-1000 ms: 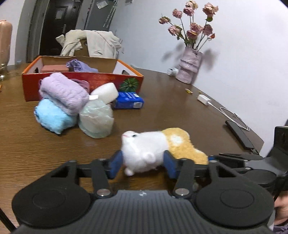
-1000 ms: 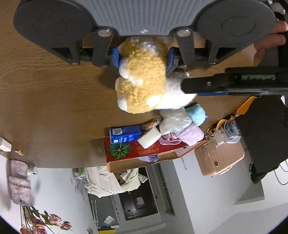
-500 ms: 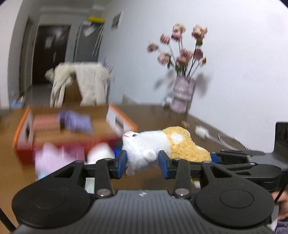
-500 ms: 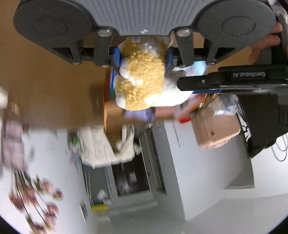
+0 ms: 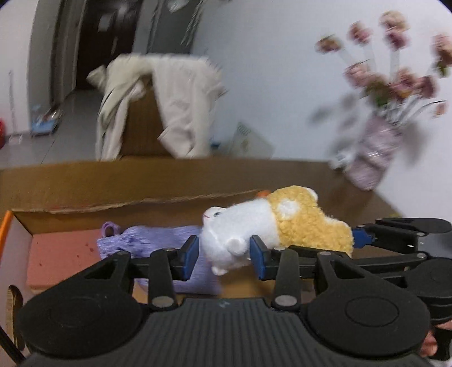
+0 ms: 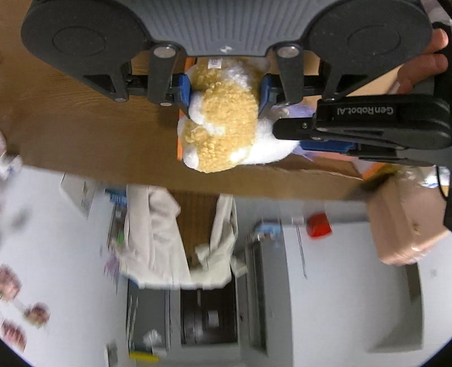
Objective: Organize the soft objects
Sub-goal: 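Carry the plush dog into the box and open both grippers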
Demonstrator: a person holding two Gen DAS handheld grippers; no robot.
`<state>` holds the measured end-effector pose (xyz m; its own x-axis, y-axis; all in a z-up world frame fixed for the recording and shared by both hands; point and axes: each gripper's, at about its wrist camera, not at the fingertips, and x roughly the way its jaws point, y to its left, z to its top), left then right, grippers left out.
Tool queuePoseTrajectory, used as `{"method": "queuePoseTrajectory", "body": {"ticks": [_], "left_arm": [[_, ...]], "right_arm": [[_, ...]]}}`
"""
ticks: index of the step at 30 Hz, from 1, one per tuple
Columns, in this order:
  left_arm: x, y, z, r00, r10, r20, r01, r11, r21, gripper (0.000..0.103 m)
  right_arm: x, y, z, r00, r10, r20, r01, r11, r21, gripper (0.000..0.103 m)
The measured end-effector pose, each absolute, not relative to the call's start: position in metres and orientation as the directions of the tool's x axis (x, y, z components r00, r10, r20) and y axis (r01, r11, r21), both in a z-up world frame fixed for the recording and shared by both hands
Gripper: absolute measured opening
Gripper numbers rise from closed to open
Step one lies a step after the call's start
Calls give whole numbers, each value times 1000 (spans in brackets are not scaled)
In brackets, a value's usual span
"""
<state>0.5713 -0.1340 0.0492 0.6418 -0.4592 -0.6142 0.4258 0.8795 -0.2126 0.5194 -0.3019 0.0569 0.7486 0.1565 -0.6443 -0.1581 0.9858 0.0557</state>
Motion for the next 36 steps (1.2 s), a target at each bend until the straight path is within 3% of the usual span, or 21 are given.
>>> {"method": "queuePoseTrajectory", "body": {"ticks": [3,6,9,11,13,15,22,29,36], "left_arm": [[598,-130,29,622,-402,-672,380,905,-190,35],[607,-118,23,610,-410,-677,346,908,-238,35],[608,-115,25,622,-389,-680,352,914,-201,36],[605,-114,27,630,-382,-676,350,917,-192,39],[600,-115,33,652,-360,-668,338,926,-170,45],[593,-112,43,668,-356,-654,337,928,-160,47],[543,-90,110,745,-343,-572,340,933,-117,53],[459,-55,180,826,-301,-477,328,944,-30,68],[345,-22,176,896,-224,-382,264,963,55,76]], "right_arm": [[555,-297,32,685,171,-708,-158,984,84,44],[567,-296,24,674,200,-712,-175,978,110,47],[570,-295,21,652,217,-726,-194,974,117,47],[571,-294,24,649,215,-729,-201,974,108,51],[570,-293,29,667,179,-723,-196,979,62,62],[565,-294,41,690,164,-705,-194,980,38,69],[522,-300,112,770,141,-622,-176,984,6,72],[445,-300,183,839,139,-526,-189,981,-43,82],[350,-287,178,870,194,-453,-219,976,-3,85]]}}
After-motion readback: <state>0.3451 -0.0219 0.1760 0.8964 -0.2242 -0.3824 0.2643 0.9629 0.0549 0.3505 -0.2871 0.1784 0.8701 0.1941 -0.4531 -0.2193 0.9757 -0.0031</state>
